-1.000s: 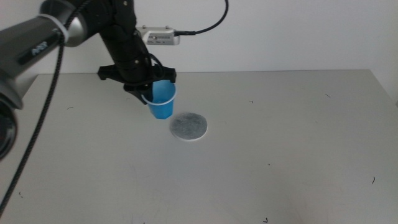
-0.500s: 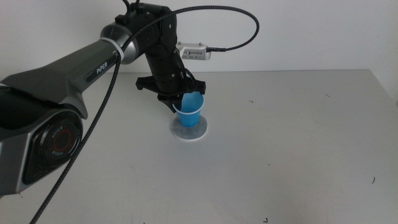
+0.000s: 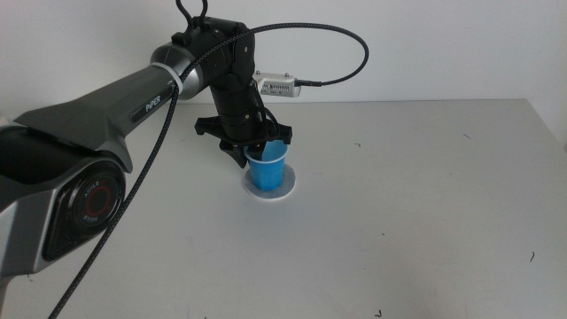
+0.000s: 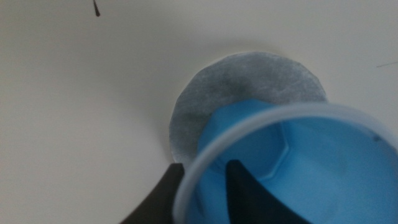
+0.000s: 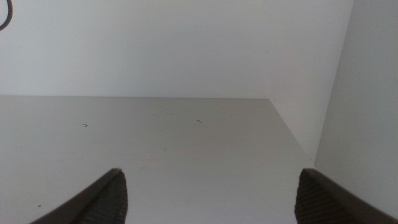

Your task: Place an empty cup on a cup mat.

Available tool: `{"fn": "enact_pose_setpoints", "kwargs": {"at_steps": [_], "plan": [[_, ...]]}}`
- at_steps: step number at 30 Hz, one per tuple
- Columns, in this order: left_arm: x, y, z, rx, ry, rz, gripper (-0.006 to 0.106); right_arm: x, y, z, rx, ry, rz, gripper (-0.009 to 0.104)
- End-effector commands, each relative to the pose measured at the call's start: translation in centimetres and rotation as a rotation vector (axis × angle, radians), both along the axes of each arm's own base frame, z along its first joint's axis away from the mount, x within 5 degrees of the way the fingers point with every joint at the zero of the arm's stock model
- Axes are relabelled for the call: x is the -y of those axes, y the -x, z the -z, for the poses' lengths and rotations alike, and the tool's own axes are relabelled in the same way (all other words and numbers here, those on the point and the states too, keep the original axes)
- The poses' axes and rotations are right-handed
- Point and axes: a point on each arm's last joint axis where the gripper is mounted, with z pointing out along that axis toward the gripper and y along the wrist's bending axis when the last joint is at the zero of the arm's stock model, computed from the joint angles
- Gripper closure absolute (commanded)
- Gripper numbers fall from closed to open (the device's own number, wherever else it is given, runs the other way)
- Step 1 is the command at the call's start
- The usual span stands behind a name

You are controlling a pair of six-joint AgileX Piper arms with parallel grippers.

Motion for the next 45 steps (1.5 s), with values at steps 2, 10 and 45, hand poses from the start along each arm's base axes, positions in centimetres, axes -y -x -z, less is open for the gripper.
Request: {"fn": "enact_pose_setpoints", "kwargs": {"at_steps": [2, 10, 45], "plan": [[-0.4, 1.0, -4.0, 0.02, 0.014, 0.006, 0.047, 0.0, 0.2, -1.2, 0.107, 0.023, -0.002, 0.001], [-0.7, 1.5, -7.5, 0.11, 0.037, 0.079, 0.002, 0.0, 0.2, -1.2, 0.107, 0.023, -0.002, 0.001], [-12.3, 24.9, -34.1, 0.856, 0.088, 0.187, -0.005, 0.0, 0.2, -1.2, 0.107, 0.023, -0.002, 0.001]]}}
